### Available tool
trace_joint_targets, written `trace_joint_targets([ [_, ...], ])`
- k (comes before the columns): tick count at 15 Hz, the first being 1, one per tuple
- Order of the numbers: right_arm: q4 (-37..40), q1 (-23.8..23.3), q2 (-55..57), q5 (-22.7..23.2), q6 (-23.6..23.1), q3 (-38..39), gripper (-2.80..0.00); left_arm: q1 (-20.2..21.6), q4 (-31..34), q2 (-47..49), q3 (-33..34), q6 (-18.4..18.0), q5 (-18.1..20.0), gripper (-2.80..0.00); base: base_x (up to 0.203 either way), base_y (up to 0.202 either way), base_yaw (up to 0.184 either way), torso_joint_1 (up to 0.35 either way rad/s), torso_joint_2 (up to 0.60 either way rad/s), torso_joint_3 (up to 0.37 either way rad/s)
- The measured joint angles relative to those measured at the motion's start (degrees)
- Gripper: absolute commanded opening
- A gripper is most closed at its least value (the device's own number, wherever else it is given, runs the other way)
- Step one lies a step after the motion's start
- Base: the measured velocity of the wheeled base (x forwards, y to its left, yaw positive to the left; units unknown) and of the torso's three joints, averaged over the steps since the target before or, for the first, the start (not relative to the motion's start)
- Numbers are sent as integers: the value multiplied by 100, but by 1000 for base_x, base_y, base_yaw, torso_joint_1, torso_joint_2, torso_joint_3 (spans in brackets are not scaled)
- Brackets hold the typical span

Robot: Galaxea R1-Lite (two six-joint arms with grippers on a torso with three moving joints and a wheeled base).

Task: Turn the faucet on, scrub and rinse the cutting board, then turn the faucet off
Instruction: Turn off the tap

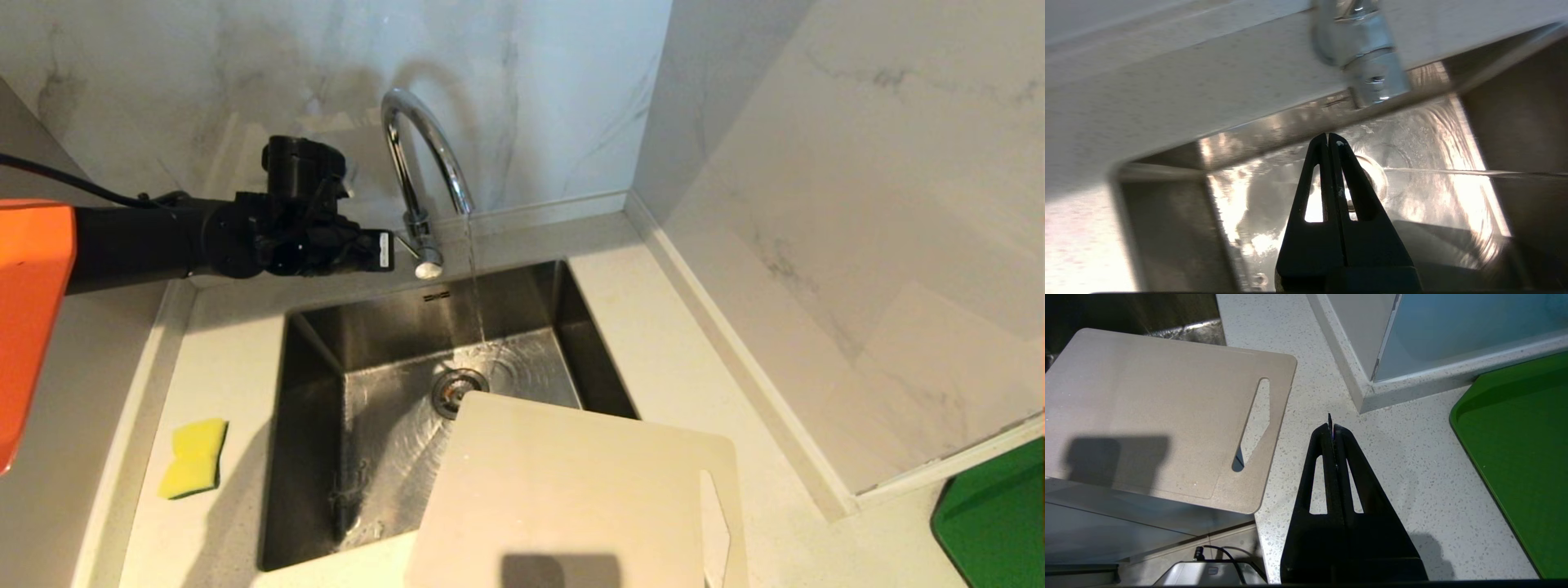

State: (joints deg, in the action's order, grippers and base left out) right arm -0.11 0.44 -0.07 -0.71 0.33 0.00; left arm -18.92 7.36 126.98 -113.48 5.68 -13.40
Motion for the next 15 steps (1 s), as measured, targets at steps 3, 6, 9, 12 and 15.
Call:
trace_joint_targets([
  [3,0,0,0,0,0,0,-280,-85,60,-16,-2,119,90,-280,0,0,0,0,0,0],
  [6,1,0,0,0,-1,0,-280,-128,62,11,-13,156,127,-280,0,0,0,0,0,0],
  [9,4,0,0,0,2,0,-280,-136,-9,65,-20,182,170,-280,0,0,0,0,0,0],
  [12,1,0,0,0,1,0,-280,-139,-155,117,-27,222,177,-280,0,0,0,0,0,0],
  [15,4,0,0,0,2,0,-280,-139,-601,163,-33,176,175,-280,0,0,0,0,0,0],
])
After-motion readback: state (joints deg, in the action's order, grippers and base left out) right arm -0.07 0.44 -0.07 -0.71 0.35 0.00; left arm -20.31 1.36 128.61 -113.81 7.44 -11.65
